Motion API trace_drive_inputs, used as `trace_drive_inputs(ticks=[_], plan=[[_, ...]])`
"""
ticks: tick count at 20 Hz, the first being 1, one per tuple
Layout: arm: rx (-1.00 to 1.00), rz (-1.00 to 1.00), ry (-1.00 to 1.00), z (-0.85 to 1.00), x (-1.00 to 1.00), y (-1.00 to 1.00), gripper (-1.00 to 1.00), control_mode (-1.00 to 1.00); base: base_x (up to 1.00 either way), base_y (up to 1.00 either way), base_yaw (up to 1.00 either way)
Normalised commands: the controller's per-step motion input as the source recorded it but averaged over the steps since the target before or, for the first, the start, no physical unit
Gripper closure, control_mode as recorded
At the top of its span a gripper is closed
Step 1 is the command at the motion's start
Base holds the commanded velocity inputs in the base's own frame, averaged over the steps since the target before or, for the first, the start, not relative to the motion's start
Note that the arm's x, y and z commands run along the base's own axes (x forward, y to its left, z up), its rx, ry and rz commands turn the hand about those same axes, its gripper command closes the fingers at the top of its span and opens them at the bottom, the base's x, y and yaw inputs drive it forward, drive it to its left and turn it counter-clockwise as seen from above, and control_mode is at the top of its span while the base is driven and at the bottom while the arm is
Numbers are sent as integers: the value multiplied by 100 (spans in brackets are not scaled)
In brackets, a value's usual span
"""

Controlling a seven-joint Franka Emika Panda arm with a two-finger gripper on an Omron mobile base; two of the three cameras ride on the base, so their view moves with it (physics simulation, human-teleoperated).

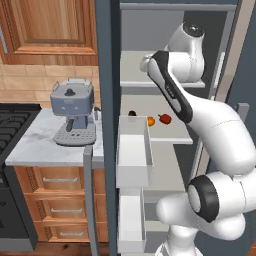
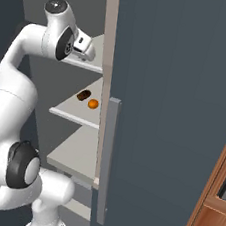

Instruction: Take the chicken drumstick and tangerine from the highest rack and move them to the second highest rack where the sweet potato and bell pepper are located, to maximize freezer space. Close the freezer door after rearranging.

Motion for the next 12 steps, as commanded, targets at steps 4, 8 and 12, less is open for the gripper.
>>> trace_drive_inputs(ticks=[4, 8, 12], plan=[[-5, 6, 0, 0, 52, 0, -100, -100, 0, 0, 0], [-5, 1, 3, -8, 44, 0, -100, -100, 0, 0, 0], [-6, 0, 16, -13, 46, 3, -100, -100, 0, 0, 0]])
